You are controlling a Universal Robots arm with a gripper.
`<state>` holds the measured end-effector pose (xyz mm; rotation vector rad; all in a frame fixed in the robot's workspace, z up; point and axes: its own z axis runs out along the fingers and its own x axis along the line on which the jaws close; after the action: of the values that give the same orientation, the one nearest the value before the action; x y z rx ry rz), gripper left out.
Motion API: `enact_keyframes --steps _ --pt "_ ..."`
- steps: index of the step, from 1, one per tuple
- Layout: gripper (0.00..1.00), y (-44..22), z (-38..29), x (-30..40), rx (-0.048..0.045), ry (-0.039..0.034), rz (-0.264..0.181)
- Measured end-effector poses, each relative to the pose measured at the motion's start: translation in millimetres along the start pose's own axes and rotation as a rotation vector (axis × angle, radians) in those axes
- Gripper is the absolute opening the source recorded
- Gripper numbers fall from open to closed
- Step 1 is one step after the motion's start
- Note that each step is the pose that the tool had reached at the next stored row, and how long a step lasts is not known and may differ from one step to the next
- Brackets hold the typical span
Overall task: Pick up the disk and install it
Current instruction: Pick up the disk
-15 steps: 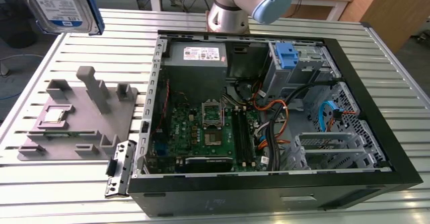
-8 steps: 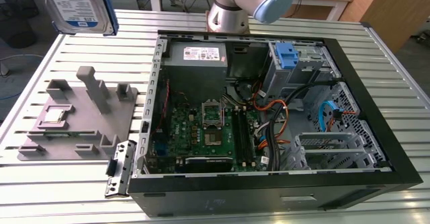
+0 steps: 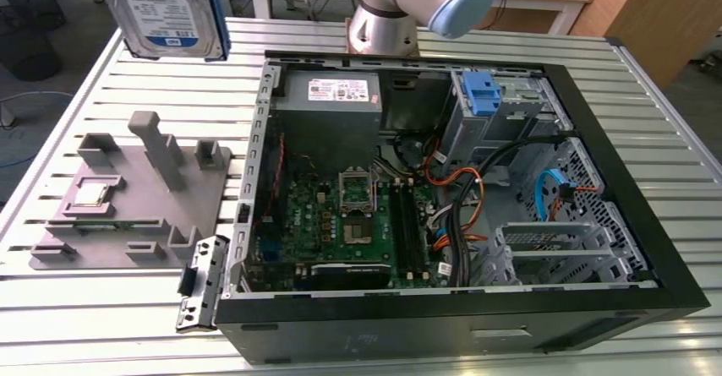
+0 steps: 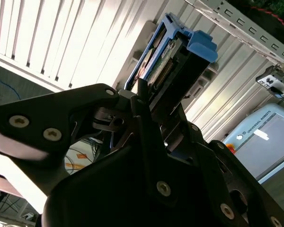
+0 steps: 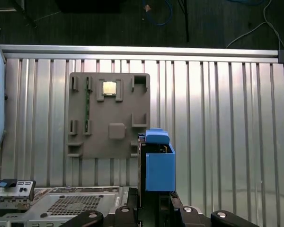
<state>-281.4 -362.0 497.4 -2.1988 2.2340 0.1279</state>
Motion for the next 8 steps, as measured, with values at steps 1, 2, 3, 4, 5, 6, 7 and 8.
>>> enact_keyframes --steps 1,2,3,4,5,6,7,8 --pt "0.35 -4.5 -0.2 -0.1 0.0000 0.0000 0.000" --pt "0.35 -9.0 -0.5 -0.1 -0.0001 0.0000 0.000" --pt "0.35 -13.8 -0.7 -0.2 -0.0002 0.0000 0.000" --pt "0.35 -18.3 -0.9 -0.3 -0.0002 0.0000 0.000" --pt "0.35 -22.9 -1.2 -0.4 -0.0003 0.0000 0.000" --pt "0.35 -27.4 -1.3 -0.4 -0.0002 -0.0001 0.000" --pt "0.35 -31.8 -1.6 -0.5 -0.0003 0.0000 0.000" --pt "0.35 -36.3 -1.9 -0.6 -0.0005 0.0000 0.000"
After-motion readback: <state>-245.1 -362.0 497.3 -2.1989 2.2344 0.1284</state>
